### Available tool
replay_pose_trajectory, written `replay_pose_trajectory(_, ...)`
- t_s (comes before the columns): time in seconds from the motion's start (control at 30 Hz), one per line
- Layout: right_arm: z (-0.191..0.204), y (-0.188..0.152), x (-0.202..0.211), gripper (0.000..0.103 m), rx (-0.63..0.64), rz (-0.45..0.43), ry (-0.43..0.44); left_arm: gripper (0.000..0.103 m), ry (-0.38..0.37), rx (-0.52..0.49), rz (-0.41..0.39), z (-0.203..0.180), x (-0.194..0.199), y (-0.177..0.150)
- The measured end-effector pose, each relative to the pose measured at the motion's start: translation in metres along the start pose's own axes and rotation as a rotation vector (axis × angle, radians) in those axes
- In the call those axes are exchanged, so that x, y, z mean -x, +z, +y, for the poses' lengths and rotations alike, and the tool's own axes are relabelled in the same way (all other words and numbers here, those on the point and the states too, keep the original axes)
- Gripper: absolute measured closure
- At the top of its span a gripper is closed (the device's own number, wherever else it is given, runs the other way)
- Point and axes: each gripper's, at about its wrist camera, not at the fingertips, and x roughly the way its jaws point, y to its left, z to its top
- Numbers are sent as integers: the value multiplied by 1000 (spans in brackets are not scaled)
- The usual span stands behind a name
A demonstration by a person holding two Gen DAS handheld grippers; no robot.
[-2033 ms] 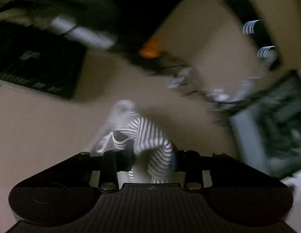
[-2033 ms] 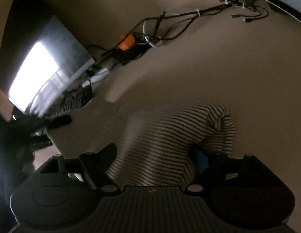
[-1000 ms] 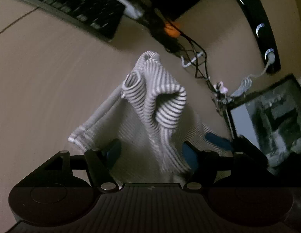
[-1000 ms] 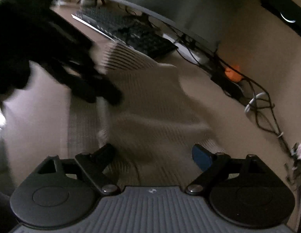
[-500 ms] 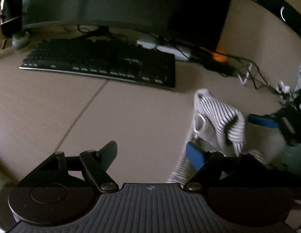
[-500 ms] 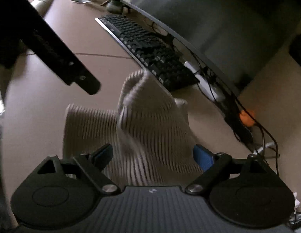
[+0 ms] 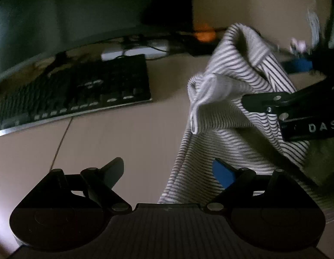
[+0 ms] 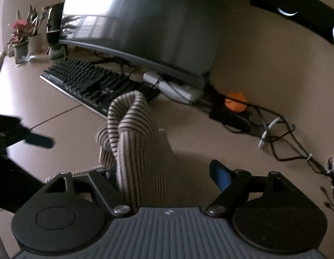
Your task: Fold clothes
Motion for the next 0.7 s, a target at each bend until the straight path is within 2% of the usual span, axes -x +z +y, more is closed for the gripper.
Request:
replay_pose_trajectory(0.1, 2, -4, -2, 22, -27, 38, 102, 10, 72, -76, 32, -7, -7, -7)
replay_pose_trajectory(0.2, 3, -8, -2, 22, -60, 81, 223, 9, 98, -73, 42, -3, -5, -12)
replay_pose_trajectory(0.27, 1, -11, -3, 22, -104, 103, 267, 9, 117, -70, 52, 0, -2, -14)
replay_pose_trajectory(0.47, -6, -25, 6, 22, -145, 132, 259, 9, 120, -45, 60, 6, 3, -20)
replay_pose_trajectory(0.57, -11, -35, 14, 21, -131, 139, 218, 10, 114, -41, 58, 5, 7, -20)
replay_pose_trajectory(0.67, -18, -47, 23, 19, -114, 142, 169, 10, 59, 15, 4, 10, 26, -16)
replay_pose_trajectory(0.7, -21, -50, 25, 19, -122, 144, 157, 11, -5, 74, -29, 17, 36, -15)
